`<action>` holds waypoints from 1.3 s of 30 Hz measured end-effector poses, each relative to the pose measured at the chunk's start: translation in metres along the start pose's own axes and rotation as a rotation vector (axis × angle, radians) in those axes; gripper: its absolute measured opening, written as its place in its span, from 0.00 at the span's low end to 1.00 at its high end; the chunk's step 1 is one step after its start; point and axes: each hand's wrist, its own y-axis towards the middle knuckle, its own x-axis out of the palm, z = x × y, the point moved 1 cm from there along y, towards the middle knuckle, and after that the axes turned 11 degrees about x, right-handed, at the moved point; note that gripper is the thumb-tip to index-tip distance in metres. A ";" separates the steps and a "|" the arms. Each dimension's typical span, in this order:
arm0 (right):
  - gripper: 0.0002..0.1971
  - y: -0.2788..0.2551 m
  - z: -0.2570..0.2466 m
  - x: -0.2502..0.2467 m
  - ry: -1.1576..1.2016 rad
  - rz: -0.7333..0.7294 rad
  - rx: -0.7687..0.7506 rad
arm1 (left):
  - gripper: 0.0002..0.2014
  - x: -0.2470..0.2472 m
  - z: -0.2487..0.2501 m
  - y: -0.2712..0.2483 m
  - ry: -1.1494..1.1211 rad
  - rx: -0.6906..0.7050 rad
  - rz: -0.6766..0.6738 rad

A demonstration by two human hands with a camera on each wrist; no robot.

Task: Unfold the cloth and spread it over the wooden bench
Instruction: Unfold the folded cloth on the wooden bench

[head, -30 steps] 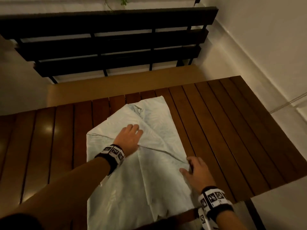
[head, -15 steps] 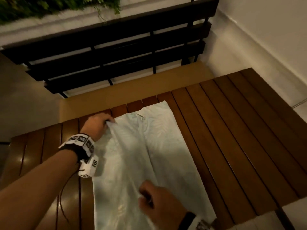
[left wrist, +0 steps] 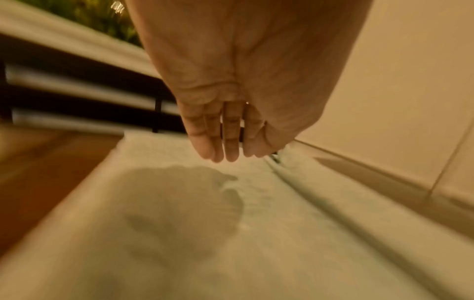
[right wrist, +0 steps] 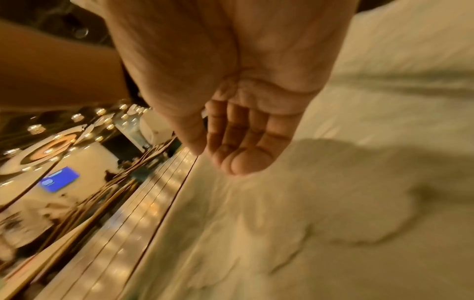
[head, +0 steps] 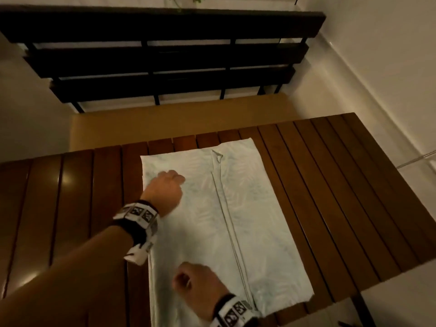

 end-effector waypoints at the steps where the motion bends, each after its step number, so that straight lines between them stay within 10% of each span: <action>1: 0.11 -0.008 0.010 -0.011 0.032 0.122 0.019 | 0.19 0.012 0.016 0.003 -0.198 -0.035 0.017; 5: 0.28 -0.025 0.053 -0.052 -0.216 0.516 0.231 | 0.28 0.043 0.064 0.040 -0.613 -0.322 -0.011; 12: 0.20 -0.019 0.093 -0.076 -0.366 0.481 0.422 | 0.24 0.044 0.124 0.097 -0.803 -0.557 0.016; 21: 0.09 -0.057 0.180 -0.213 0.164 0.272 0.298 | 0.13 0.002 0.237 0.155 -1.061 -0.283 0.259; 29: 0.16 -0.060 0.283 -0.335 0.053 0.255 0.324 | 0.24 0.012 0.318 0.221 -1.051 -0.246 0.056; 35: 0.06 -0.033 0.316 -0.339 -0.074 0.273 0.333 | 0.17 0.034 0.286 0.128 -0.572 -0.079 -0.158; 39: 0.10 -0.036 0.323 -0.340 -0.079 0.383 0.358 | 0.13 0.048 0.228 -0.007 -0.452 -0.235 -0.146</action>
